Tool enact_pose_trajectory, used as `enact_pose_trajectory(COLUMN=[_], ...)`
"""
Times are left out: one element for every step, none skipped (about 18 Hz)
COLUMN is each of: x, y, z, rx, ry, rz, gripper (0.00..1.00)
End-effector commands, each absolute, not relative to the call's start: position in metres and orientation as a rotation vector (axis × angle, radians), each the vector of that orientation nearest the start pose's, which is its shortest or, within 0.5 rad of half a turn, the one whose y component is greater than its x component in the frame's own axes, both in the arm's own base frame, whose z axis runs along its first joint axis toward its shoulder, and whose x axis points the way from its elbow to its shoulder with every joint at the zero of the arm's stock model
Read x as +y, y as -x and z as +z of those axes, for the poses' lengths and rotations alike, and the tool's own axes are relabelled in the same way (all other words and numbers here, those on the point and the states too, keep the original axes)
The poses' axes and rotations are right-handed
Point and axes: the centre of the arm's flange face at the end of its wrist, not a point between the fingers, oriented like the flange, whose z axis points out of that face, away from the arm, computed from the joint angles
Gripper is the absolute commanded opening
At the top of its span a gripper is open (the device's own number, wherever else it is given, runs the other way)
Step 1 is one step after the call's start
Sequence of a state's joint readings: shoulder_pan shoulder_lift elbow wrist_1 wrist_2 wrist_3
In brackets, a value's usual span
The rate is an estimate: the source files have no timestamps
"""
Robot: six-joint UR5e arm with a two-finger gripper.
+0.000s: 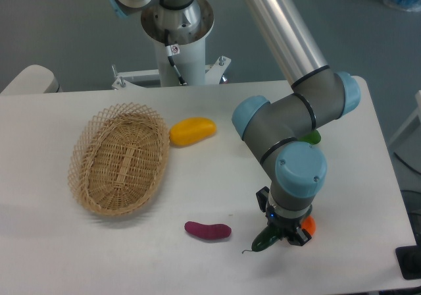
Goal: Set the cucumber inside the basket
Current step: 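Lift the grasped green cucumber up from the table with the gripper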
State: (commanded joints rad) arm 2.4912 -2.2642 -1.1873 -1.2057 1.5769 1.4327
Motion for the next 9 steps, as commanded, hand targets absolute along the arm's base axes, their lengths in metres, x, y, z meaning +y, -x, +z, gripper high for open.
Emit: enact_pose_trajectory(x=[0.559,0.559,0.559,0.56,0.56,0.561,0.564,0.568,0.572], y=[0.516,0.516,0.514,0.514,0.513,0.511,0.508,0.503,0.498], z=[0.276,0.274,0.274,0.274,0.275,0.276,0.277,0.277,0.277], rx=[0.792,0.79,0.791,0.793,0.786,0.767,0.748,0.732,0.716], ry=[3.024,3.028,3.029,3.03,3.03,3.034,3.036,3.04,3.045], rz=[0.084,0.081,0.08,0.081,0.082,0.082,0.083,0.08,0.079], gripper=[0.23,0.23,0.23,0.23,0.23,0.23,0.23,0.23,0.23])
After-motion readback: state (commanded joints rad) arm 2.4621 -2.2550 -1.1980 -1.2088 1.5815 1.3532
